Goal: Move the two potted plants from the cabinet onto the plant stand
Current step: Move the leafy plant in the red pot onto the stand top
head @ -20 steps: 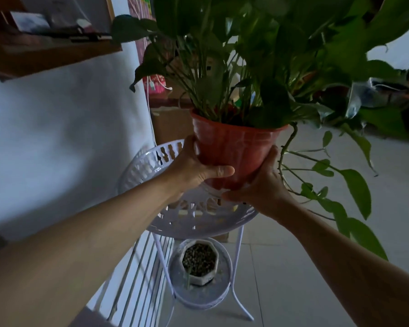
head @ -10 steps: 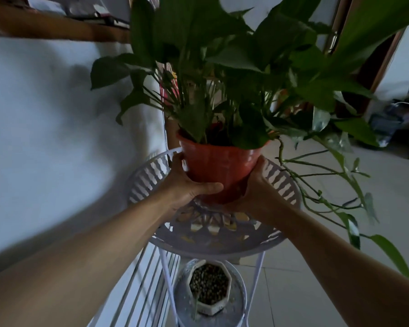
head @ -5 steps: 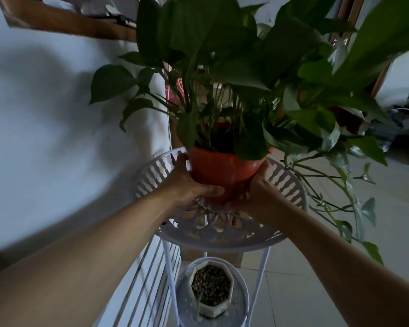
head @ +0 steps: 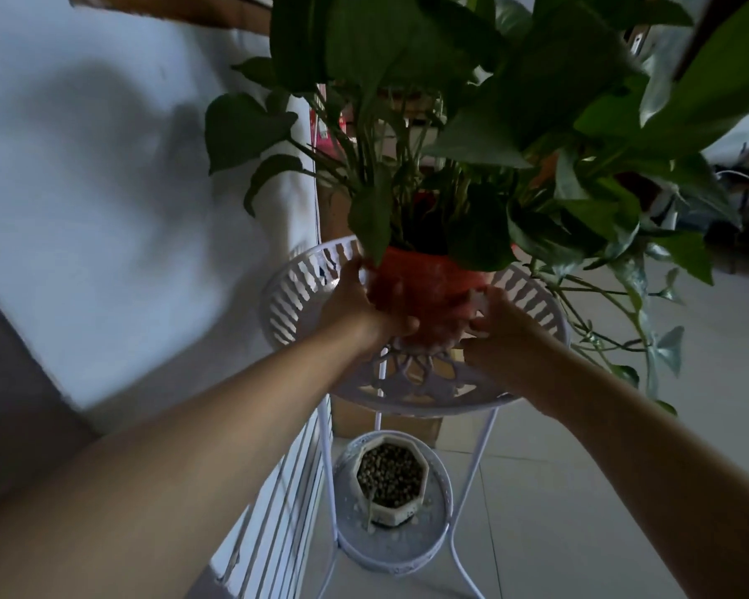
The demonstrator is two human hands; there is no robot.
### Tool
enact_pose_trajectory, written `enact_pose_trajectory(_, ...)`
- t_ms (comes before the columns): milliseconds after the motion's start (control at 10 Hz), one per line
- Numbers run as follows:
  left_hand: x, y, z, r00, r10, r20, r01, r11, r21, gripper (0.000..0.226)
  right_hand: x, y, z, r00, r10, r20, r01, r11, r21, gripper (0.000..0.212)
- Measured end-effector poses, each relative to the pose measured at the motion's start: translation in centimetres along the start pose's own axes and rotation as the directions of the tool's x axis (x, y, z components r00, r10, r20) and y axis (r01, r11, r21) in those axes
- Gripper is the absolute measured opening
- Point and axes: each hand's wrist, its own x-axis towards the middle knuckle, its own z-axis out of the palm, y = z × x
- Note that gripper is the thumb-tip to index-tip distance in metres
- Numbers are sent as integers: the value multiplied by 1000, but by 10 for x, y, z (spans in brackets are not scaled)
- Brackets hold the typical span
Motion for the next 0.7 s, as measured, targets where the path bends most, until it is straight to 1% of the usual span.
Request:
enact_pose_trajectory(100,-13,0,2,998,59,25,-60,997,57,98,-12,-2,0,999,-47,-6,47,975,216,74)
enact_pose_trajectory(200,-22,1,1,993,98,60,-106,982,157,103,-16,-4,-1,997,-56,44,39,944,327,80)
enact_pose_trajectory(300,-24,0,-1,992,75,97,-88,987,137,98,-19,-7,-2,995,-93,39,74,936,345,89)
enact_pose_trajectory(400,-22,-4,-2,996,67,56,-77,975,210,94,-20,-5,-2,993,-109,47,90,950,300,96)
enact_pose_trajectory(500,-22,-7,-2,997,72,38,-80,958,275,96,-20,-5,-3,995,-94,40,80,960,270,96)
enact_pose_trajectory(700,-20,-8,-5,998,60,8,-60,959,278,97,-15,-6,1,996,-81,48,72,983,169,93)
